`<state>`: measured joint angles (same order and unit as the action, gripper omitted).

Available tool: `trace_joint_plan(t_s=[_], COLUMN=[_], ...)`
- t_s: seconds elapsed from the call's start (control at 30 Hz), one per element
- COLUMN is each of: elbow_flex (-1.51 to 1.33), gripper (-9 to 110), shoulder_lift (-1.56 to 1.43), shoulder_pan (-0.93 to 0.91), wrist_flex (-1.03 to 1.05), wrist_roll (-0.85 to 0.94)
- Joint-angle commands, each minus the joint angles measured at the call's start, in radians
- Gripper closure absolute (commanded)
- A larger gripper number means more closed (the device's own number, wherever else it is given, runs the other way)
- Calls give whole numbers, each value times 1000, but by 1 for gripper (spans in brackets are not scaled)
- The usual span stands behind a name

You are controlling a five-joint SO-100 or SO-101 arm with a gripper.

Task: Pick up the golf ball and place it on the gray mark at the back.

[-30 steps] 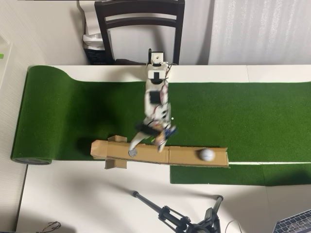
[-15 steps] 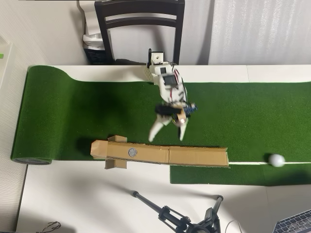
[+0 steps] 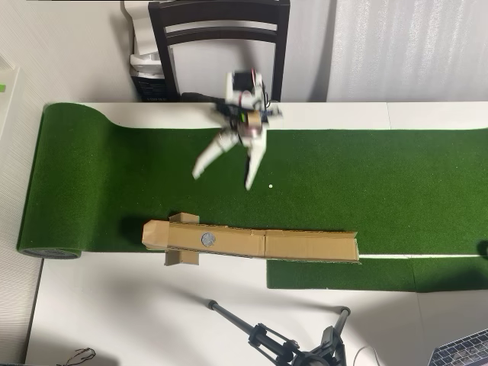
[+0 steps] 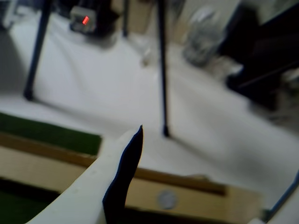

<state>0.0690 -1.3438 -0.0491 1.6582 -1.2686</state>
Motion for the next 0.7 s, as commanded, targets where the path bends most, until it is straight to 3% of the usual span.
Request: trace_joint_plan(t_s=[0.0, 0.23, 0.67], elbow_flex=[41, -357, -1302], gripper=[48, 48, 48], shoulder_lift=[-198, -468, -1243], shoulder_pan=[-52, -144, -172], wrist_flex=[34, 34, 18], wrist_roll=[75, 67, -34])
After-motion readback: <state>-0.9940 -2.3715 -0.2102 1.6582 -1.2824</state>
